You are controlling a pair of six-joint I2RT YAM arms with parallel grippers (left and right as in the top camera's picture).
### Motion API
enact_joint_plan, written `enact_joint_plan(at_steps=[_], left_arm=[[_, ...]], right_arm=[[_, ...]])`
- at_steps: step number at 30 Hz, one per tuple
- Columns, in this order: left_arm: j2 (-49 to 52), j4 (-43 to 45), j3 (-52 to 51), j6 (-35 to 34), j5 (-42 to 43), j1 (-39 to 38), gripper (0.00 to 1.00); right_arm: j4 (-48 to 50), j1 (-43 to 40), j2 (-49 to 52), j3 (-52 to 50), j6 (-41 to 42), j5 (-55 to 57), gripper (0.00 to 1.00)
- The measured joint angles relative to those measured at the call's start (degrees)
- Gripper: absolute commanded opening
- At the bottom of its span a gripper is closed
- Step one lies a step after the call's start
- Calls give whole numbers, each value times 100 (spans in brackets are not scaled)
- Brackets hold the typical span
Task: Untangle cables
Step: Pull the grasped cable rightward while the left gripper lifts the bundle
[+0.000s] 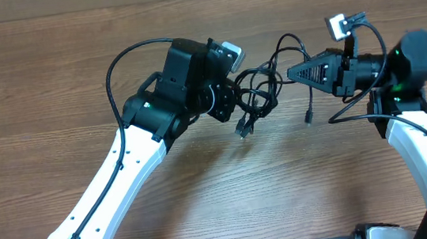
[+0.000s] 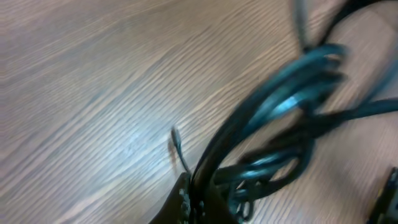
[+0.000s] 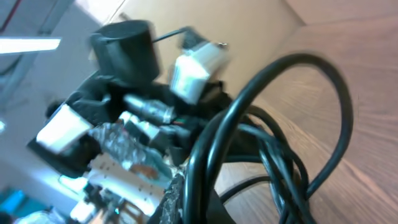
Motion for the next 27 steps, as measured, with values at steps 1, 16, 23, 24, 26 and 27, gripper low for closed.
enact_joint_plan(at_steps=[1,16,23,24,26,27], left_arm=[[0,-44,0,-2,-70,0,4],[-57,-90,9,-2,-184,-74,4],[-101,-70,15,-2,-319,-74,4],[-105,-42,15,-2,-417,-74,4],[-105,26,17,-4,-614,-72,4],[-105,79,17,-7,-721,-70,4]], right_arm=[[514,2,-26,-2,380,-20,4],[4669,2,-944,-7,4835,20,4],[4666,0,-1388,-7,5436,44,4],[4660,0,-1436,-7,5488,39,4],[4651,0,-1528,-7,5574,24,4],[4625,0,-1558,-7,5595,24,4]])
